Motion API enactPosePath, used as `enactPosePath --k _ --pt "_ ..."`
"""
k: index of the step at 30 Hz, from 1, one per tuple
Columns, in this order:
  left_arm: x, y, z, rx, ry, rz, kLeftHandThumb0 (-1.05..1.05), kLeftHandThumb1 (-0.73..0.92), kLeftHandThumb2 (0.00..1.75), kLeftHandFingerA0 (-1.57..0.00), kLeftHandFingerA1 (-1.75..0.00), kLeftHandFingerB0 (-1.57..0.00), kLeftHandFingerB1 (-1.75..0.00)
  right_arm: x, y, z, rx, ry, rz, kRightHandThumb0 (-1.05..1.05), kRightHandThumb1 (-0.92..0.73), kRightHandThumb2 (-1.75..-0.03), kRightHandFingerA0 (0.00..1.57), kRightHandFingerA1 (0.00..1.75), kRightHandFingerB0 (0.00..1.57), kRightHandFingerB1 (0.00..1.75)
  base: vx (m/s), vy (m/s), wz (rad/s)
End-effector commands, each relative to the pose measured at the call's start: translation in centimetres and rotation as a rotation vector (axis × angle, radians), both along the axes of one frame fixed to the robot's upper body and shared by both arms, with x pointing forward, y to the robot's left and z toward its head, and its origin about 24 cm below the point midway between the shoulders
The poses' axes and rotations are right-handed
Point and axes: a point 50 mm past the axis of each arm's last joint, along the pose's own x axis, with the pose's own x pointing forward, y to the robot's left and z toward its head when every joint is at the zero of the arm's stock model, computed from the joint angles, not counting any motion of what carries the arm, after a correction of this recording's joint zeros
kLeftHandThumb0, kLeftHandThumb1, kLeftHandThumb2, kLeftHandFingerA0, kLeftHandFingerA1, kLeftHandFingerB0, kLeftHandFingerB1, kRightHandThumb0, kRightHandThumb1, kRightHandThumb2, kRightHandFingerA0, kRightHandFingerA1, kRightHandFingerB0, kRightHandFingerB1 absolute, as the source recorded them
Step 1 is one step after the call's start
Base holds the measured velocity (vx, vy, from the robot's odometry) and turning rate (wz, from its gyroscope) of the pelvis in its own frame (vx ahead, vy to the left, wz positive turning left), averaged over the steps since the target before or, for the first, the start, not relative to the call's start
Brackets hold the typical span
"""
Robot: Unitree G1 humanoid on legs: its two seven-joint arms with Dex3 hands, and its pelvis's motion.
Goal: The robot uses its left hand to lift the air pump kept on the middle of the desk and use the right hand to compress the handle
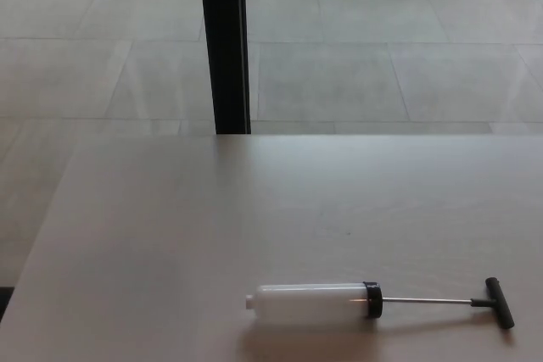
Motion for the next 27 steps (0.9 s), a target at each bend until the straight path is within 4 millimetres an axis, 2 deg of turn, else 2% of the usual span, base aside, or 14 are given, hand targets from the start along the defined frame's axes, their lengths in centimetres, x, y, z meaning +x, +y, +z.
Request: enactPosePath --k 1,3,4,5,6,12,13,15,16,19,20,22,26,27 --pt "-0.2 2.9 2.8 -0.015 -0.371 0.276 -0.63 0.76 0.62 -0.44 -0.56 -0.34 -0.42 -0.1 -3.6 3.5 0.016 -0.329 -0.198 -0.69 -0.68 -0.97 0.16 0.51 0.08 0.41 0.00 0.000 0.00" --pt "0.1 3.3 3.1 -0.009 -0.424 0.337 -0.64 0.75 0.62 -0.42 -0.58 -0.34 -0.43 -0.1 -4.0 4.0 0.002 -0.345 -0.219 -0.71 -0.68 -0.97 0.15 0.51 0.08 0.41 0.00 0.000 0.00" --pt "0.3 3.5 3.4 0.002 -0.437 0.333 -0.66 0.76 0.63 -0.39 -0.55 -0.32 -0.42 -0.1 -4.4 4.4 0.008 -0.372 -0.224 -0.35 -0.57 -1.12 0.02 0.51 0.00 0.49 0.00 0.000 0.00" --pt "0.8 3.8 3.8 0.017 -0.481 0.376 -0.66 0.74 0.62 -0.40 -0.59 -0.33 -0.43 0.1 -4.8 5.0 0.022 -0.424 -0.291 -0.69 -0.81 -0.65 0.21 0.41 0.16 0.27 0.00 0.000 0.00" --pt "0.9 3.7 3.6 0.014 -0.489 0.385 -0.66 0.74 0.62 -0.40 -0.59 -0.33 -0.43 0.4 -5.1 5.3 0.020 -0.434 -0.296 -0.69 -0.81 -0.65 0.21 0.41 0.16 0.27 0.00 0.000 0.00" --pt "6.8 5.6 7.6 0.125 -0.692 0.302 -0.66 0.77 0.63 -0.41 -0.54 -0.34 -0.41 3.4 -7.7 11.3 -0.076 -0.657 -0.303 -0.75 -0.67 -1.01 0.19 0.55 0.07 0.41 0.00 0.000 0.00" --pt "8.0 5.7 8.4 0.129 -0.755 0.261 -0.67 0.74 0.64 -0.32 -0.54 -0.26 -0.41 3.9 -7.9 12.2 -0.086 -0.693 -0.278 -0.71 -0.85 -0.67 0.21 0.48 0.14 0.25 0.00 0.000 0.00" --pt "10.5 5.8 10.3 0.160 -0.811 0.209 -0.58 0.59 1.02 -0.35 -0.61 -0.18 -0.49 5.2 -7.9 14.1 -0.119 -0.760 -0.229 -0.36 -0.56 -1.11 0.02 0.52 0.00 0.50 0.00 0.000 0.00" --pt "12.2 5.6 11.7 0.170 -0.881 0.168 -0.60 0.60 1.01 -0.35 -0.61 -0.19 -0.49 5.9 -7.8 15.2 -0.128 -0.804 -0.213 -0.70 -0.84 -0.67 0.19 0.46 0.12 0.25 0.00 0.000 0.00" --pt "17.6 3.0 16.7 0.262 -1.003 -0.054 -0.66 0.77 0.63 -0.42 -0.50 -0.39 -0.41 8.1 -7.1 18.3 -0.189 -0.885 -0.142 -0.76 -0.67 -1.02 0.22 0.57 0.05 0.42 0.00 0.000 0.00" --pt "19.3 1.5 18.5 0.289 -1.050 -0.177 -0.67 0.65 1.04 -0.34 -0.60 -0.35 -0.55 8.9 -6.5 19.3 -0.231 -0.902 -0.082 -0.74 -0.83 -0.64 0.27 0.52 0.15 0.35 0.00 0.000 0.00" --pt "20.5 0.1 19.8 0.313 -1.075 -0.267 -0.64 0.64 1.06 -0.37 -0.61 -0.27 -0.52 9.5 -5.9 20.1 -0.268 -0.912 -0.038 -0.71 -0.62 -0.98 0.31 0.59 0.18 0.48 0.00 0.000 0.00" --pt "23.9 -4.5 22.9 0.391 -1.136 -0.504 -0.67 0.87 0.66 -0.41 -0.47 -0.38 -0.40 11.2 -4.0 22.2 -0.337 -0.949 0.091 -0.69 -0.64 -0.99 0.27 0.55 0.19 0.46 0.00 0.000 0.00" --pt "24.6 -6.0 23.9 0.421 -1.151 -0.589 -0.69 0.85 0.67 -0.38 -0.49 -0.33 -0.40 11.7 -3.2 22.6 -0.343 -0.958 0.115 -0.69 -0.80 -0.65 0.33 0.43 0.27 0.32 0.00 0.000 0.00"
